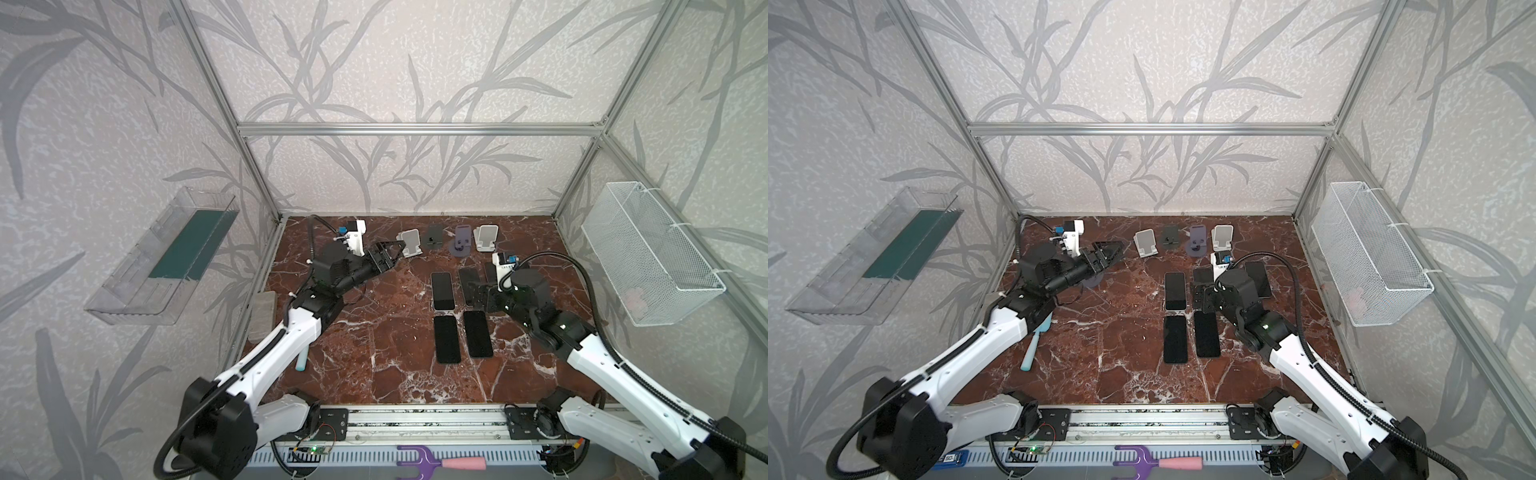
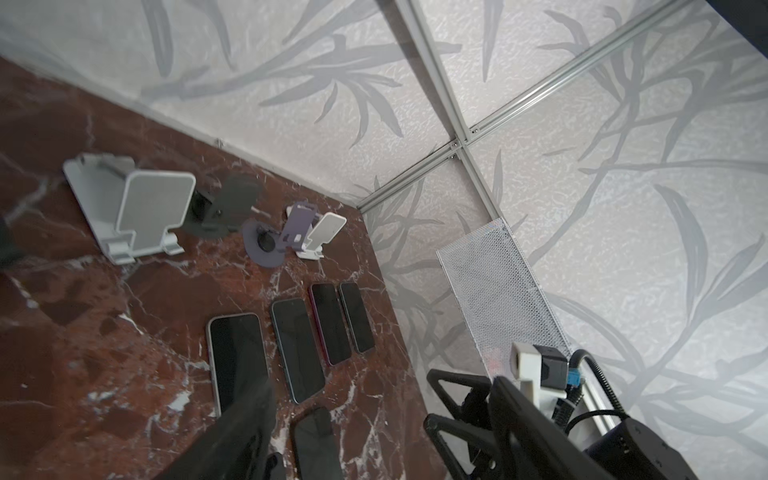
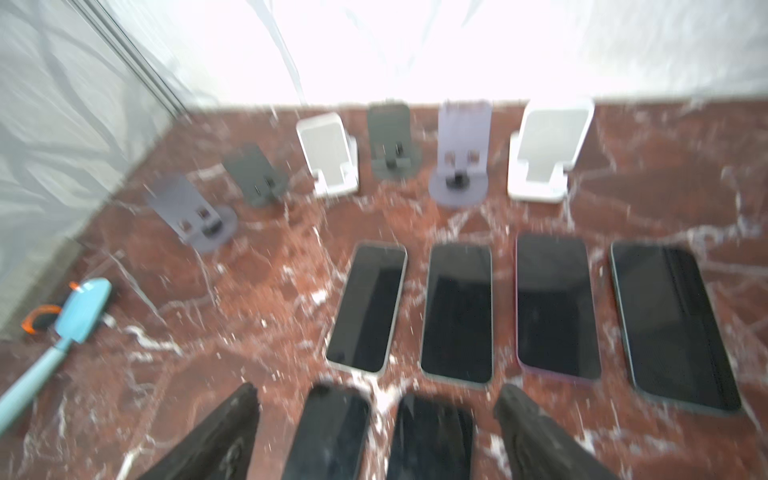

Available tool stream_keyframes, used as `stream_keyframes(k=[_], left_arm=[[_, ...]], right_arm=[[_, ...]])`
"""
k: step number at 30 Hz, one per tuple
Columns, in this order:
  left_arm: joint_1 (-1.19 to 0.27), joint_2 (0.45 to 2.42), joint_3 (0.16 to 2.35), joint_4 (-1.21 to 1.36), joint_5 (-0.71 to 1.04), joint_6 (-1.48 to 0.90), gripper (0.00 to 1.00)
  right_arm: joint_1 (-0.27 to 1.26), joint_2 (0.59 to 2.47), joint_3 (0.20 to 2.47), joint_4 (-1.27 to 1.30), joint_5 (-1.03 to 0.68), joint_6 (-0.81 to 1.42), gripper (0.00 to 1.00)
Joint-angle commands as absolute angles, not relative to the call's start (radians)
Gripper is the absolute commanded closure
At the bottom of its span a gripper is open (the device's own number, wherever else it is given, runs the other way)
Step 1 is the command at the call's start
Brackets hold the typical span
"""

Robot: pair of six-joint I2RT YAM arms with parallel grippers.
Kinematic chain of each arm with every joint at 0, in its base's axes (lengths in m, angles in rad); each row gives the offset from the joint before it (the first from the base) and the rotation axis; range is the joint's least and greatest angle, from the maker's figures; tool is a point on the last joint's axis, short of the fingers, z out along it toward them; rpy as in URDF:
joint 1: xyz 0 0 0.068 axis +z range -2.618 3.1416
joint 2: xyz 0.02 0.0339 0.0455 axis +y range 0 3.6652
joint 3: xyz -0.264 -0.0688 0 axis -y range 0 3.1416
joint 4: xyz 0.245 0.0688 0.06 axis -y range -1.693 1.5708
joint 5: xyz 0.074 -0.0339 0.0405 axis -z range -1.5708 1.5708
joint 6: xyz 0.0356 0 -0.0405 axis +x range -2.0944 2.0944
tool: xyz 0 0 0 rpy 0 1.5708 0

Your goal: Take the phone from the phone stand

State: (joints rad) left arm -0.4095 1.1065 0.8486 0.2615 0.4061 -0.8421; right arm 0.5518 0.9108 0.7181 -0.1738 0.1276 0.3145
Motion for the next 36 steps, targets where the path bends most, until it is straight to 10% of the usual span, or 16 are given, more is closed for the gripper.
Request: stream_keyframes(k=[1, 17, 36], left_arm=[[-0.416, 1.005, 0.831, 0.192, 0.154, -0.635, 0.19], [-0.42, 0.902, 0.6, 0.575, -0.239, -0.344, 0.01], [-0.416, 1.078, 0.515, 0.822, -0.385, 0.143, 0.01]], right_arm=[[0.551, 0.859, 0.625, 0.035, 0.14, 0.262, 0.0], [0.551, 0.63, 0.219, 0.594, -0.055, -0.033, 0.01], [0.551, 0.853, 0.181, 0.691, 0.425, 0.327, 0.01]])
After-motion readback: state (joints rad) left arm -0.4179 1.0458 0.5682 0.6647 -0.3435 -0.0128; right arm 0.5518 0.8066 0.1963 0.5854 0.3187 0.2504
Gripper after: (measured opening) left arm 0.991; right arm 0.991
